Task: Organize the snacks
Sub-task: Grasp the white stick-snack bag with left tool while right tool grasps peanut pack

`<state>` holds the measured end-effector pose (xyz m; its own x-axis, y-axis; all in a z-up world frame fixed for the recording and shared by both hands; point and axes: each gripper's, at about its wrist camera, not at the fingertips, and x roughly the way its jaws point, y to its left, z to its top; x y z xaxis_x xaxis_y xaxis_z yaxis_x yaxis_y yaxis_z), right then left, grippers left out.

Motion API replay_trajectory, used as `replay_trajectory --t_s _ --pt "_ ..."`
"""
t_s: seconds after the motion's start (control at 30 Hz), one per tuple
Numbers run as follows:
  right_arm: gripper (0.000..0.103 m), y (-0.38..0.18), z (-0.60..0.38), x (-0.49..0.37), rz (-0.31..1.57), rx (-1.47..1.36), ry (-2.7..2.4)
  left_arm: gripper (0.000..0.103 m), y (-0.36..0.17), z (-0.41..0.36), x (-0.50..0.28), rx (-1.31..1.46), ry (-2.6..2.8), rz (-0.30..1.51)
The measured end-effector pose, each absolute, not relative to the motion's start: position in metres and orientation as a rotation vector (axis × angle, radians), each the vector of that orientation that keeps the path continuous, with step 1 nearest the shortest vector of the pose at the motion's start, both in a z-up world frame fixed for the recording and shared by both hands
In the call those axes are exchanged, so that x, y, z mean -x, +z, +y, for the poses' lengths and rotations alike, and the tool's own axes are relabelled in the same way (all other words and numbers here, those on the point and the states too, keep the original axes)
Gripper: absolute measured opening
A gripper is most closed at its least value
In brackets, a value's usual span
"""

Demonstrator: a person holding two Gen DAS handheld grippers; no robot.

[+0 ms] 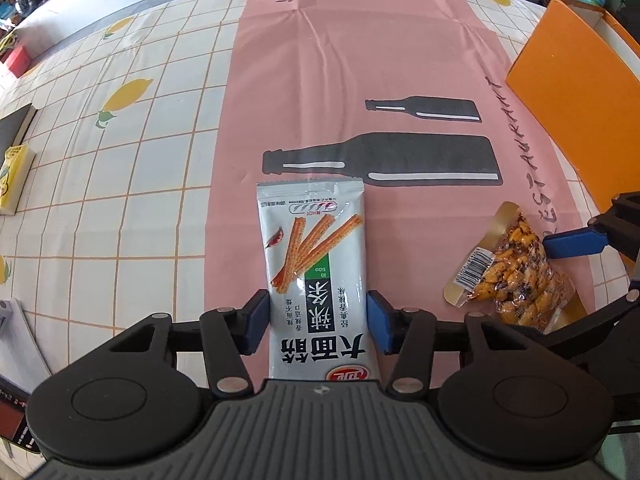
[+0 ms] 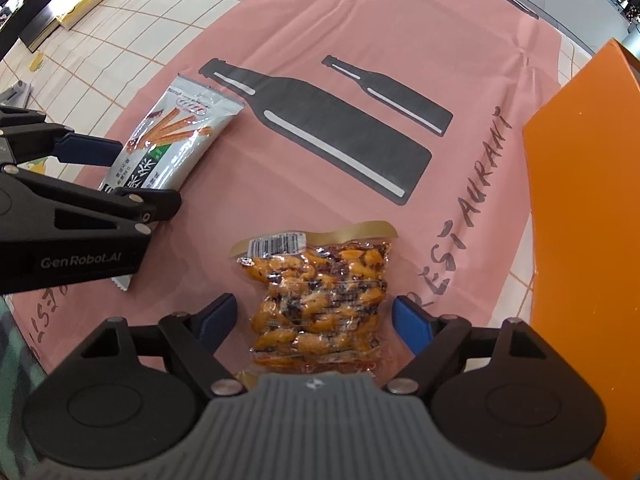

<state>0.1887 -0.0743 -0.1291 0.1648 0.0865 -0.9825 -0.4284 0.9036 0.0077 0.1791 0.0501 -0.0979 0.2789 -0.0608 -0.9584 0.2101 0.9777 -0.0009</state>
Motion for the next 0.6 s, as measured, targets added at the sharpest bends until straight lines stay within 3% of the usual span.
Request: replay_trajectory --t_s 0.6 --pt "0.067 -0.130 -0.057 -0.208 1.473 0.427 0.455 0.054 -0.100 0.028 -0.193 -0.263 -0.350 1.424"
